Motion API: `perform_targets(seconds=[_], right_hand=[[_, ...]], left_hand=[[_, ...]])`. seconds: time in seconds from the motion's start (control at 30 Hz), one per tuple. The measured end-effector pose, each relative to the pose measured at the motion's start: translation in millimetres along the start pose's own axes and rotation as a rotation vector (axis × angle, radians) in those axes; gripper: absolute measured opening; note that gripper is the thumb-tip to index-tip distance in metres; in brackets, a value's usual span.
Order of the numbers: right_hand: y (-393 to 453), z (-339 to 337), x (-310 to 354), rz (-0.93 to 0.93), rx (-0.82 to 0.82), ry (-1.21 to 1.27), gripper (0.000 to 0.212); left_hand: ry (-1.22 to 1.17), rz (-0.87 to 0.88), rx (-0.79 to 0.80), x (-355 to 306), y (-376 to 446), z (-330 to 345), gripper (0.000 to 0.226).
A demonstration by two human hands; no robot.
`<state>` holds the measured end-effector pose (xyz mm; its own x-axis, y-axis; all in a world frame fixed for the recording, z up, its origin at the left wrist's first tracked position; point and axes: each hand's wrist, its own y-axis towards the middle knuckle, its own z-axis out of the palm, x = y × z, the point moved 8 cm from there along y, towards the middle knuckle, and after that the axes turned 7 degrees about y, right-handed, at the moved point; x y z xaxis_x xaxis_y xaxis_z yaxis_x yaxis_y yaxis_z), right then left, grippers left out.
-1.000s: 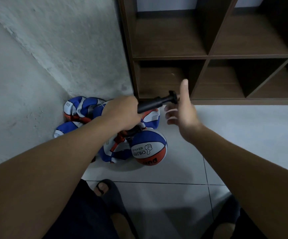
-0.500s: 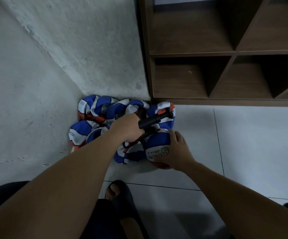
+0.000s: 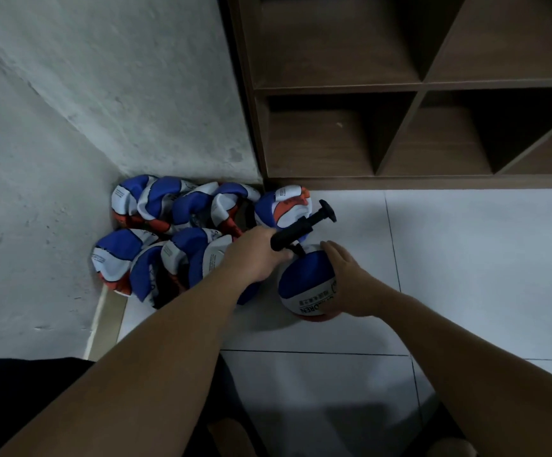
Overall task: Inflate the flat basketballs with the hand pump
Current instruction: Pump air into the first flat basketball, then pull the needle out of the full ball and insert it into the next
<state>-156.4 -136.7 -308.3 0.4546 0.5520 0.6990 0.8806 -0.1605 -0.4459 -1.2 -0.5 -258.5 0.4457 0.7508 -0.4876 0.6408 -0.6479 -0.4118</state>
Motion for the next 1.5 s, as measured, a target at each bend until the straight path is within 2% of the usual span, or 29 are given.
perform_targets(seconds=[0.1, 0.23, 0.37, 0.67, 0.93, 1.07, 1.27, 1.37, 1.5], right_hand=[[1.0, 4.3, 4.6, 0.014, -0.016, -0.011, 0.144], [0.7, 3.1, 6.6, 0.029, -0.088, -0.020, 0.142], [0.4, 6.6, 7.3, -0.008, -0.080, -0.077, 0.138], [-2.8, 13.5, 7.9, -0.019, -0.154, -0.160, 0.140], [-2.2, 17.4, 13.1, -0.056, -0.149, -0.220, 0.142], [-7.6, 8.9, 6.1, -0.040, -0.129, -0.120, 0.144], [-20.5, -1.3, 8.9, -0.009, -0.129, -0.077, 0.147], [-32.2, -27.8, -1.0, 0.028, -0.243, -0.049, 0.141], [-43.6, -102.4, -36.1, 0.110, -0.467, 0.019, 0.146]], left_hand=[[0.004, 0.053, -0.021, -7.8, 5.8, 0.0, 0.021], [0.066, 0.117, 0.049, -16.3, 6.1, 9.4, 0.031], [0.173, 0.141, 0.045, -17.7, 6.2, 12.9, 0.021], [0.217, 0.175, 0.003, -30.8, 4.9, 14.3, 0.019], [0.288, 0.157, -0.043, -34.1, -7.7, 9.5, 0.016], [0.206, 0.012, -0.121, -29.1, -6.3, -49.5, 0.023], [0.135, 0.099, -0.079, -65.7, -24.9, -131.9, 0.013], [0.045, 0.156, -0.115, -92.4, -28.4, -165.9, 0.011], [0.013, 0.184, -0.130, -100.8, -23.9, -187.1, 0.007]])
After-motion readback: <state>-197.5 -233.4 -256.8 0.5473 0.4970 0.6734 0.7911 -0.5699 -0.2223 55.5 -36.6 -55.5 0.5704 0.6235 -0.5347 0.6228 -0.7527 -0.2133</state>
